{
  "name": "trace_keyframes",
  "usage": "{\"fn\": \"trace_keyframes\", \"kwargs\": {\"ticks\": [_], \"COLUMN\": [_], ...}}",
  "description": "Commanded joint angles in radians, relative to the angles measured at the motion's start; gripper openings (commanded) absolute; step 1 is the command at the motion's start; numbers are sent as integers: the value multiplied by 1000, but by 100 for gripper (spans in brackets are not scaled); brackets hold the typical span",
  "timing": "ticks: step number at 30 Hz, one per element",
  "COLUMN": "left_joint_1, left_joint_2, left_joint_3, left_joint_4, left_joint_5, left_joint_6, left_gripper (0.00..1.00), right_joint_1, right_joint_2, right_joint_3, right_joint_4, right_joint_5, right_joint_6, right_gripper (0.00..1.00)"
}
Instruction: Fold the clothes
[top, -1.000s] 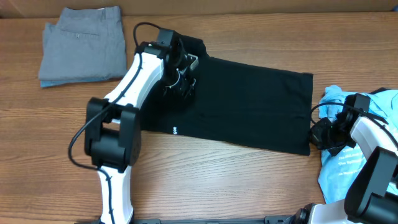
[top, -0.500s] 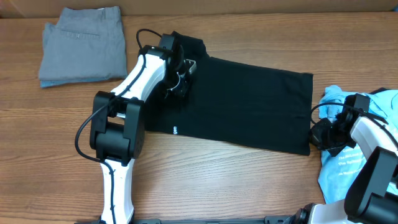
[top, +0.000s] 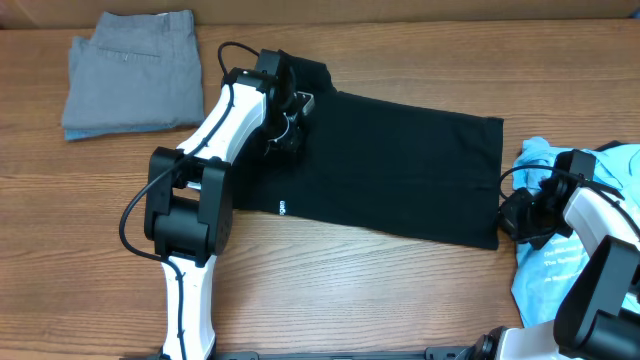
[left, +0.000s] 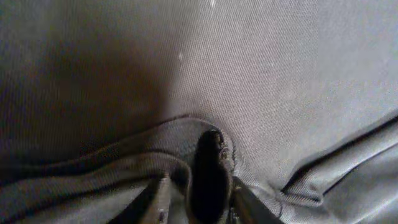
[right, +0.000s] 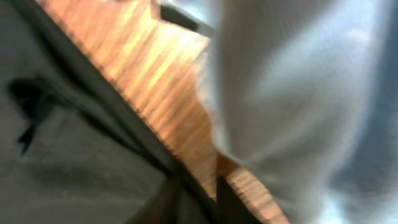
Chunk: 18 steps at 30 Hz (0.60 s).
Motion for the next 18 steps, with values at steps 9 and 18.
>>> {"fn": "trace_keyframes", "kwargs": {"ticks": [9, 18], "left_joint_1": [11, 0], "left_joint_2": [-26, -16], "left_joint_3": [90, 147], "left_joint_4": [-77, -103], "left_joint_5": [-8, -10], "left_joint_6": [-5, 7], "left_gripper": [48, 55], "right_joint_1": [11, 76], "right_joint_2": [-76, 1], "right_joint_3": [157, 155], "right_joint_4": [49, 130], "right_joint_5": [-209, -108], "right_joint_6": [-93, -17], "right_gripper": [46, 41]}}
